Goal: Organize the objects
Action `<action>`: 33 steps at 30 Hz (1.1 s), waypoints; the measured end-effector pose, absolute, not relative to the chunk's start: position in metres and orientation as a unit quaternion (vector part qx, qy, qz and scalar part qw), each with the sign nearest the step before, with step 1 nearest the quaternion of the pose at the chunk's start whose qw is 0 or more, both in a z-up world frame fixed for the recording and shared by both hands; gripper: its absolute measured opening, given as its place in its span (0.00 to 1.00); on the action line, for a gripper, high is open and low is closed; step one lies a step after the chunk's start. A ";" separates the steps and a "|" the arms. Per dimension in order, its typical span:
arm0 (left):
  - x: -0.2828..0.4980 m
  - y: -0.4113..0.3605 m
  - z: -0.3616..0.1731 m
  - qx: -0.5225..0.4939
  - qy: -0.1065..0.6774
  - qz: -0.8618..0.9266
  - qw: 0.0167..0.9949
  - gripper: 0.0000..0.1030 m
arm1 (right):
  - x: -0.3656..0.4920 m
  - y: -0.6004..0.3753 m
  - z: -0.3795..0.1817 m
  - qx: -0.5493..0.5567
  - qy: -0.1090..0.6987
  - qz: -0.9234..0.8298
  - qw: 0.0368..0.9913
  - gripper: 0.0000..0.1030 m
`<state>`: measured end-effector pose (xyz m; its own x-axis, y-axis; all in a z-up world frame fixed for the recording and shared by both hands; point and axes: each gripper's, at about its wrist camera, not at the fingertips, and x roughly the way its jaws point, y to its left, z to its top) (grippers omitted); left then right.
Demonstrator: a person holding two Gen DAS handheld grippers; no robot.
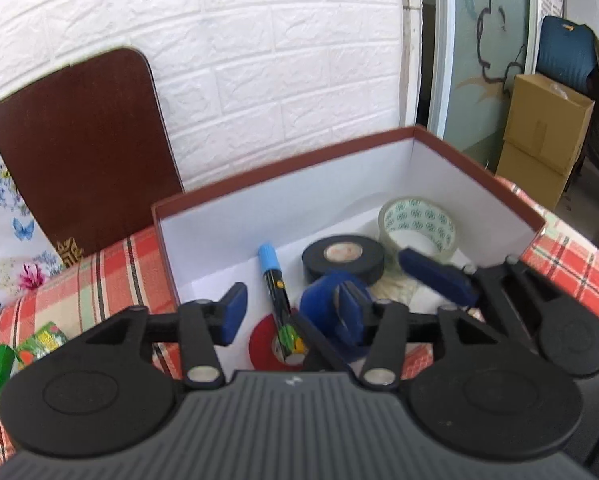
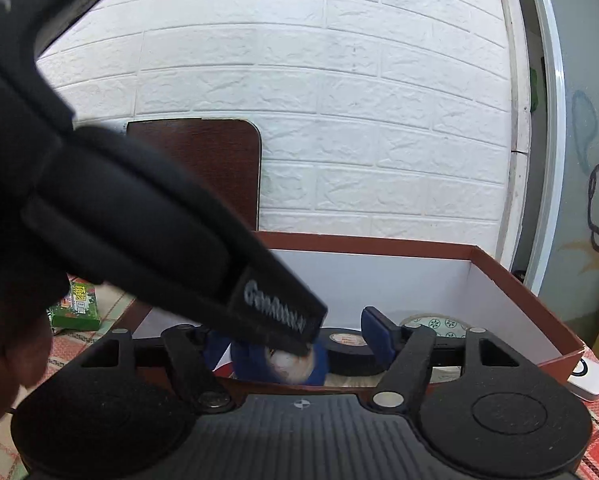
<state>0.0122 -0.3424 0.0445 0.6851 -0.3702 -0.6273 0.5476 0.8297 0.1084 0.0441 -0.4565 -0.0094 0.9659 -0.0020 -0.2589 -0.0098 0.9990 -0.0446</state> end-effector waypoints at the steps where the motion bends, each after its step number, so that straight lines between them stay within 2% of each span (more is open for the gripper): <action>1: 0.010 -0.342 0.043 0.153 0.302 -0.243 0.909 0.54 | 0.043 -0.456 -0.010 -0.027 0.128 -0.003 0.991 0.65; 6: 0.002 -0.329 0.046 0.148 0.297 -0.237 0.913 0.62 | 0.041 -0.454 -0.006 -0.020 0.135 -0.001 0.991 0.65; 20: -0.045 -0.272 0.051 0.135 0.281 -0.218 0.925 0.63 | -0.023 -0.423 -0.007 -0.023 0.137 0.022 0.990 0.66; 26: -0.051 -0.238 0.034 0.122 0.297 -0.198 0.926 0.65 | -0.074 -0.374 -0.019 -0.034 0.181 0.072 0.980 0.66; 33: -0.040 -0.195 -0.001 0.106 0.335 -0.153 0.924 0.65 | -0.077 -0.329 -0.040 -0.063 0.241 0.141 0.958 0.66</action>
